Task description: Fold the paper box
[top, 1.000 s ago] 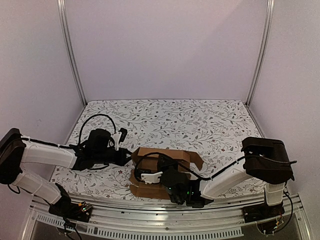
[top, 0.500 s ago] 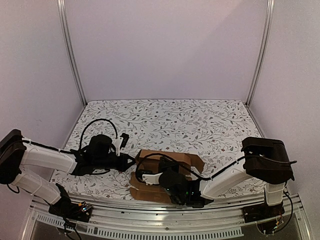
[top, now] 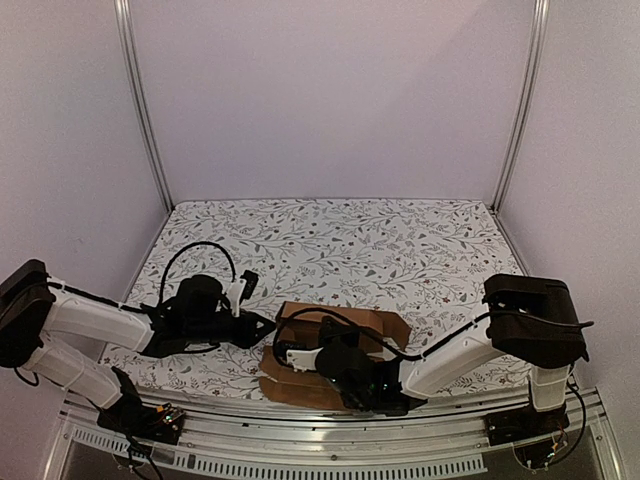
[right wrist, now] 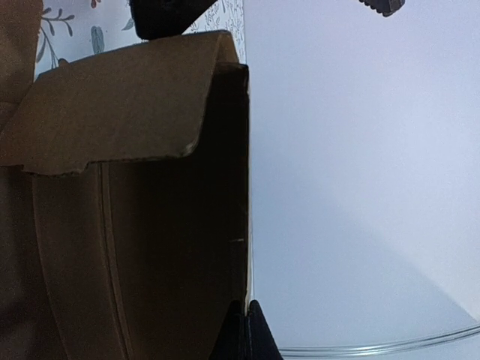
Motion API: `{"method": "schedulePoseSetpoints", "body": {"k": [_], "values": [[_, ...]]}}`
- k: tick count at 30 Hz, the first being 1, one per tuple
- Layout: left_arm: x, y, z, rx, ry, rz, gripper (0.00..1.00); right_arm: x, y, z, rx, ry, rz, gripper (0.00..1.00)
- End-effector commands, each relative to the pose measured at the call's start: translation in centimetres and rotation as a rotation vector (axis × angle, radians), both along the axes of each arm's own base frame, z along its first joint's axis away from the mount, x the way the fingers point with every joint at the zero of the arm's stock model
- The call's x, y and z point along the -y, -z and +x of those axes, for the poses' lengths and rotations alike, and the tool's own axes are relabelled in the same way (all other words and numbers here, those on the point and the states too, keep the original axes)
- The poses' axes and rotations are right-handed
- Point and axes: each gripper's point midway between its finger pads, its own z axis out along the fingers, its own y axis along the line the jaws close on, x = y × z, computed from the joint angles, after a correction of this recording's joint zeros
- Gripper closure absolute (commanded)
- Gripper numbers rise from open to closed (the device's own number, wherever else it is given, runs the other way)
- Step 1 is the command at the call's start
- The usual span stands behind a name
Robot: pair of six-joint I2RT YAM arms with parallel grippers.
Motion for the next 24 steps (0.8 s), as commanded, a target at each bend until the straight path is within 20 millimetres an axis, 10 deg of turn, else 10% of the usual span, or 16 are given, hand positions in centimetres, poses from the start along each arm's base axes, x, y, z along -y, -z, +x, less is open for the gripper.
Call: {"method": "schedulePoseSetpoints", "body": {"k": [1,24], "values": [[1.1,-0.4,-0.6,0.03,0.062,-0.012,0.84,0.3,0.3,-0.4,-0.015,0.001,0.006,1.0],[2.8,-0.5,-1.1,0.048,0.113,0.005,0.85,0.3,0.5,-0.5,-0.025,0.005,0.01,1.0]]}}
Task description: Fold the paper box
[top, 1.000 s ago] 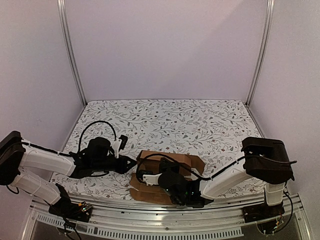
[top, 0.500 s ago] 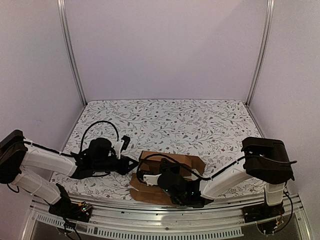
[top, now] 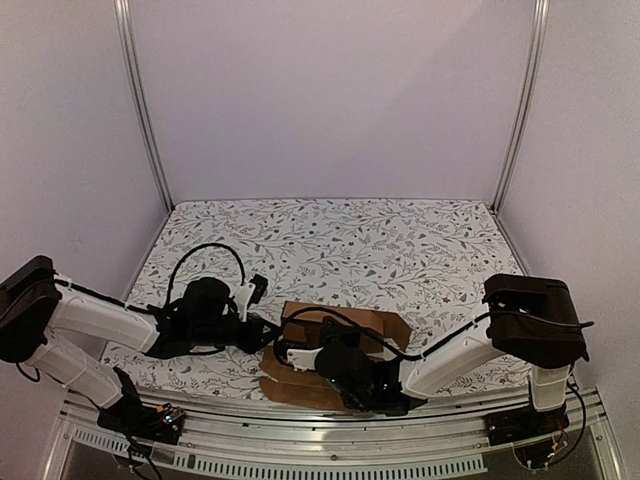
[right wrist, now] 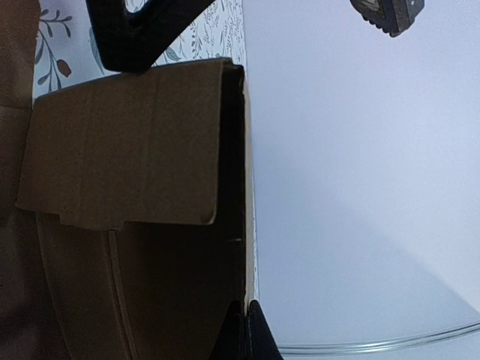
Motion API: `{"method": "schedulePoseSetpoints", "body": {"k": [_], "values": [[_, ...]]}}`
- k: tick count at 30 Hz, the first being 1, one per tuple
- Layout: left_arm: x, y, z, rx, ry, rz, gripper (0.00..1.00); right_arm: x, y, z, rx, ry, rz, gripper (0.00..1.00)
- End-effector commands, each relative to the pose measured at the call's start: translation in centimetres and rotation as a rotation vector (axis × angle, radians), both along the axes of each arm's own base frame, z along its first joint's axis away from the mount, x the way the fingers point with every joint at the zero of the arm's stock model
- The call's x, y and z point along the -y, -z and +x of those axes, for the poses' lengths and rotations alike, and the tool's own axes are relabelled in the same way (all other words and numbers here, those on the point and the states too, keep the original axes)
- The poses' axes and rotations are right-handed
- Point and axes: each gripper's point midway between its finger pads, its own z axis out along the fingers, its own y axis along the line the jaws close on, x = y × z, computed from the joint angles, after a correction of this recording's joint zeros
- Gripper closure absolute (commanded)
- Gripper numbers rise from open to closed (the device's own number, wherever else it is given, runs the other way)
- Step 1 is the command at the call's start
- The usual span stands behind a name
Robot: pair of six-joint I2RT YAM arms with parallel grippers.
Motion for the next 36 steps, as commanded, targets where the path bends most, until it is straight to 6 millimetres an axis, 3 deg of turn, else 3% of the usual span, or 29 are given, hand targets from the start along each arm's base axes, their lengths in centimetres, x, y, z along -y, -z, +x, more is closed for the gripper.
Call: {"method": "schedulePoseSetpoints", "body": {"k": [1,26,36], "values": [[1.3,-0.9,0.0,0.033,0.035,-0.015,0.84,0.2,0.3,-0.5,-0.013,-0.002,-0.008,1.0],[2.7,-1.1,1.0,0.074,0.005,-0.01,0.64,0.1,0.3,-0.5,-0.04,0.003,0.012,1.0],[2.9,-0.6,1.2,0.089,-0.026,0.001,0.62,0.0,0.4,-0.6,-0.053,0.005,0.029,1.0]]}}
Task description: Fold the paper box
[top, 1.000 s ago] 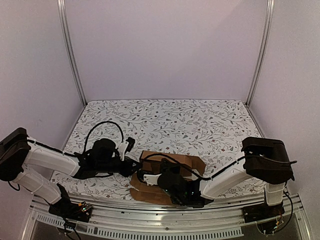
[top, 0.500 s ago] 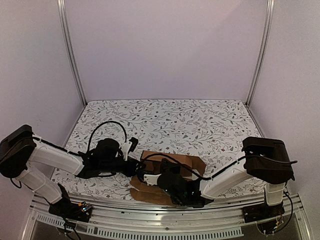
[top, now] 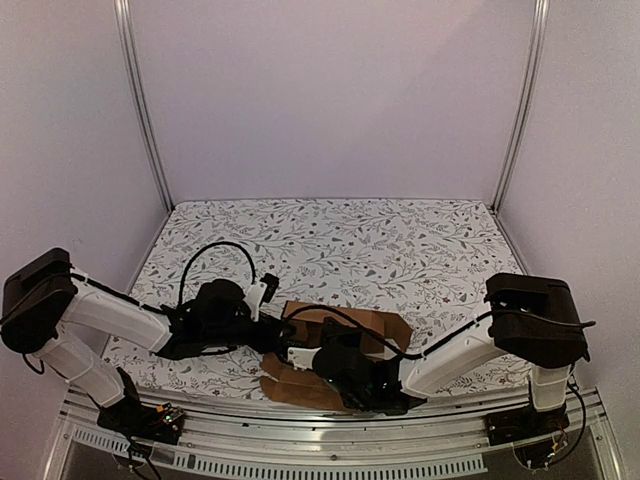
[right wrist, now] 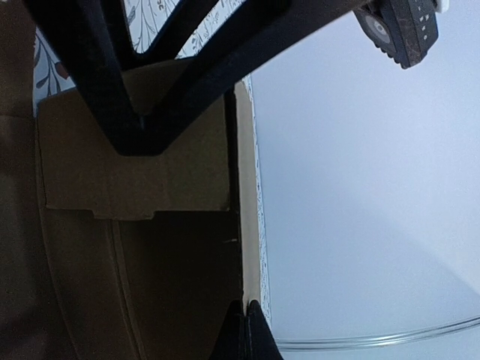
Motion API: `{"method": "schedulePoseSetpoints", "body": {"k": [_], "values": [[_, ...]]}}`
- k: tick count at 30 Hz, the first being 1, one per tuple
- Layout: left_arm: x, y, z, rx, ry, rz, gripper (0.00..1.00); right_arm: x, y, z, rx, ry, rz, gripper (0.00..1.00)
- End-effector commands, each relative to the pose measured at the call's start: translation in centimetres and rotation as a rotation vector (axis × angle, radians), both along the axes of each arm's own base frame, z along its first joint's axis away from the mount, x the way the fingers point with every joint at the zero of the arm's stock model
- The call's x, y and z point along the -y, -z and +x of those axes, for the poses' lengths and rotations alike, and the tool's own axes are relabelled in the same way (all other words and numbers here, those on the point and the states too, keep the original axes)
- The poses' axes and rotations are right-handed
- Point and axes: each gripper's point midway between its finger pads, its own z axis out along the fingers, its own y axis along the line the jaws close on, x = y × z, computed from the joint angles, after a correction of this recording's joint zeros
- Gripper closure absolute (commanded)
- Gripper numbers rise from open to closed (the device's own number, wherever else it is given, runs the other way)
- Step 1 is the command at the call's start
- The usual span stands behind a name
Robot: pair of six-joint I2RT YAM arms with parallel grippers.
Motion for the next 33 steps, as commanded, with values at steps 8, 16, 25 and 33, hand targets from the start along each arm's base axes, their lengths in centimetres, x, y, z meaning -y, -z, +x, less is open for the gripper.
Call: {"method": "schedulePoseSetpoints", "body": {"k": [8,16,25,33], "values": [[1.1,-0.4,0.6,0.041,-0.018,-0.012,0.77,-0.4,0.0,-0.7,-0.035,-0.015,0.018,1.0],[1.7,-0.3,0.8,0.05,-0.014,-0.024,0.86,-0.6,-0.1,-0.9,-0.053,-0.014,0.036,1.0],[1.7,-0.4,1.5,0.08,-0.051,-0.016,1.0,-0.7,-0.3,-1.0,-0.091,-0.005,0.082,1.0],[2.1,-0.9,1.8,0.108,-0.051,0.021,1.0,-1.0,-2.2,-1.5,-0.135,-0.016,0.151,0.71]]}}
